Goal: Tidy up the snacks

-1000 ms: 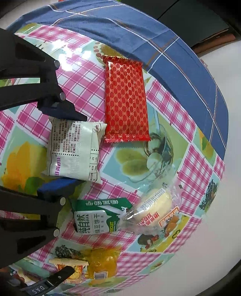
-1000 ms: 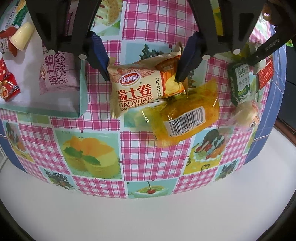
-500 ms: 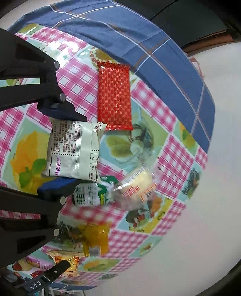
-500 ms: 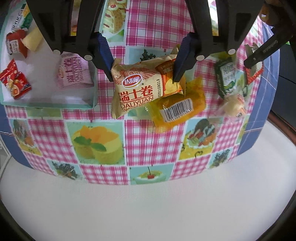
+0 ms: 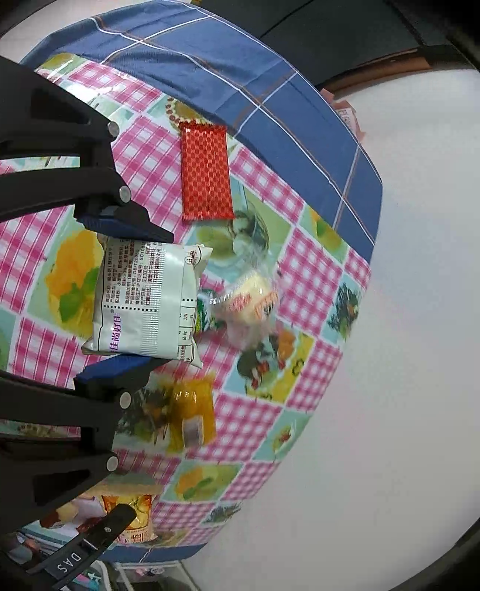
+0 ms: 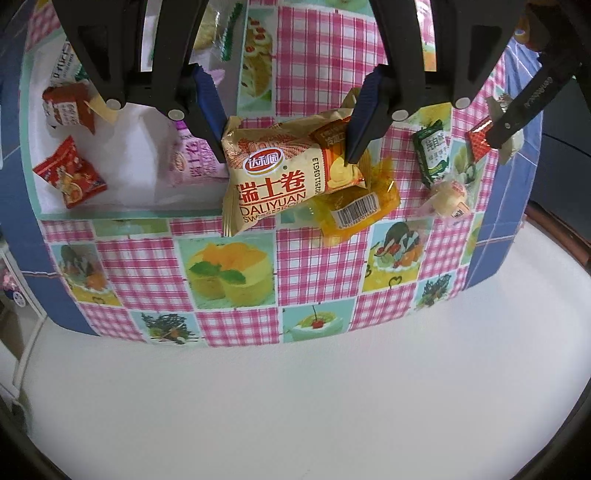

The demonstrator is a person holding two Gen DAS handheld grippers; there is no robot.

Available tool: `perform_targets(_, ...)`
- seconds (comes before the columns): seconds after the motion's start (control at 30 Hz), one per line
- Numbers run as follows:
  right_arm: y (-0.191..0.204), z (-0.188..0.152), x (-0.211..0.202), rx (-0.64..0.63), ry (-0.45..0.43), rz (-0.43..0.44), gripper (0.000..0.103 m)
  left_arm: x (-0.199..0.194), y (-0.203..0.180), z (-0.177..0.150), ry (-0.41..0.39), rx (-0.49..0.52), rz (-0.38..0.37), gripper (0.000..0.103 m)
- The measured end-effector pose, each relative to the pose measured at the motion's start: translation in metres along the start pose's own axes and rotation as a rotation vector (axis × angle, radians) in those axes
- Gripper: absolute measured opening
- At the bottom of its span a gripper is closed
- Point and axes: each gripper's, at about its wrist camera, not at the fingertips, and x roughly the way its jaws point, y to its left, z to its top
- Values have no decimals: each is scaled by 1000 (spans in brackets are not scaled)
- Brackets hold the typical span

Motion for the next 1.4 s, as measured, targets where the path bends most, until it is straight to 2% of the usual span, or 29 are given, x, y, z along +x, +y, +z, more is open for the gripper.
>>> perform_targets(0.37,-43,-17,-18,73,4,-23,65,-23,-54,-21,-25,104,-52,57)
perform_targets(0.8,-149,-32,-24,252,32,-136,65,-30,-142,-69,0,296,-127,57)
perform_targets(1.03,-199,-35,-35,343,28,-179,65,-33,-193,-103,18,438,-170,57)
perform_targets(1.23,-225,-39,-41,386,22,-194,65,-33,-226,-130,19,554,-163,57)
perform_targets(1.4,-229,-41,-36,393,33,-185,66,-24,-240,-143,33,604,-160,57)
